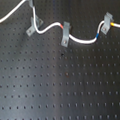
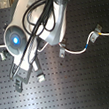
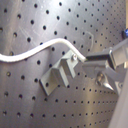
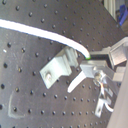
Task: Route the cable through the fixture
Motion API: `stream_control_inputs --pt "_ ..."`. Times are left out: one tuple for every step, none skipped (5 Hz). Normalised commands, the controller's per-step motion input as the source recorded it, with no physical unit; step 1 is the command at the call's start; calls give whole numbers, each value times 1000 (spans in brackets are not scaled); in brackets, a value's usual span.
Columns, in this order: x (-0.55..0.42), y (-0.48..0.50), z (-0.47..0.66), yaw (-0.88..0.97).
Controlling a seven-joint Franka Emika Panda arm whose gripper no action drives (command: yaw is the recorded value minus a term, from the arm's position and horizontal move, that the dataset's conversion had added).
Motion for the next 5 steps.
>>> stream_control_inputs --pt "-228 -245 280 -323" --pt "-171 -254 344 -317" --pt "-155 -173 244 -240" --pt "-194 -34 8 0" --pt "-353 -22 12 49"
